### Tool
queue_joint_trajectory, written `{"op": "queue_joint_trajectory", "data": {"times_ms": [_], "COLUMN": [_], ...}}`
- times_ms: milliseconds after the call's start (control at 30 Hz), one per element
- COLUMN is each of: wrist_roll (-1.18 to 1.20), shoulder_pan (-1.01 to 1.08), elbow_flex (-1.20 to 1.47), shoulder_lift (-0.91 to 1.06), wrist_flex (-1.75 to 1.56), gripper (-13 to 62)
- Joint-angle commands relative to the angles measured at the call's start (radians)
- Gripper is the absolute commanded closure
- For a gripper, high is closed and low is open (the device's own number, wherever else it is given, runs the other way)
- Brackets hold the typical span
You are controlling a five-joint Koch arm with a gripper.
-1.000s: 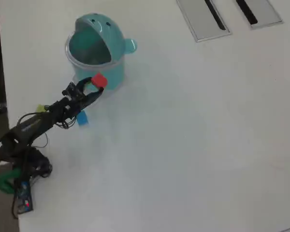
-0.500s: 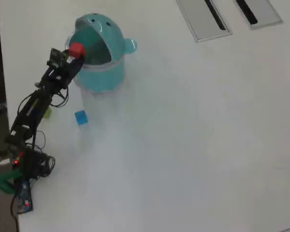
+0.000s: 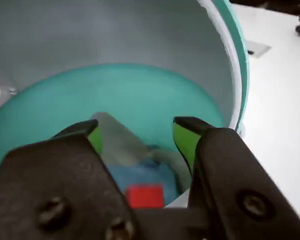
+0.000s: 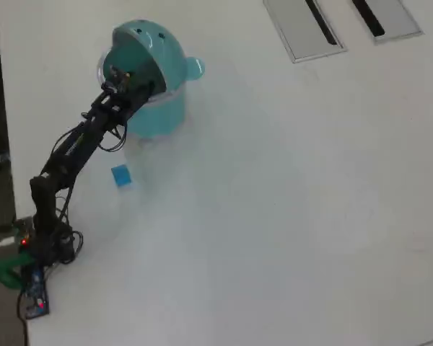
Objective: Grasp RGB lego blocks and put them in the bin one by one.
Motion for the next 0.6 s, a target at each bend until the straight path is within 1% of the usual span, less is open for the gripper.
{"op": "queue_joint_trajectory", "data": {"times_ms": [0,100,133,333,567], "wrist_roll": [-0.029,-0.104,-0.11,-0.106,-0.109], "shoulder_pan": [0.006,0.015,0.017,0.037,0.054], "elbow_flex": [-0.083,-0.081,-0.078,0.003,0.232], "shoulder_lift": [0.018,0.043,0.054,0.169,0.397], "wrist_flex": [-0.029,-0.017,-0.005,0.02,0.083], "gripper": [20.0,14.9,14.5,14.9,15.9]}}
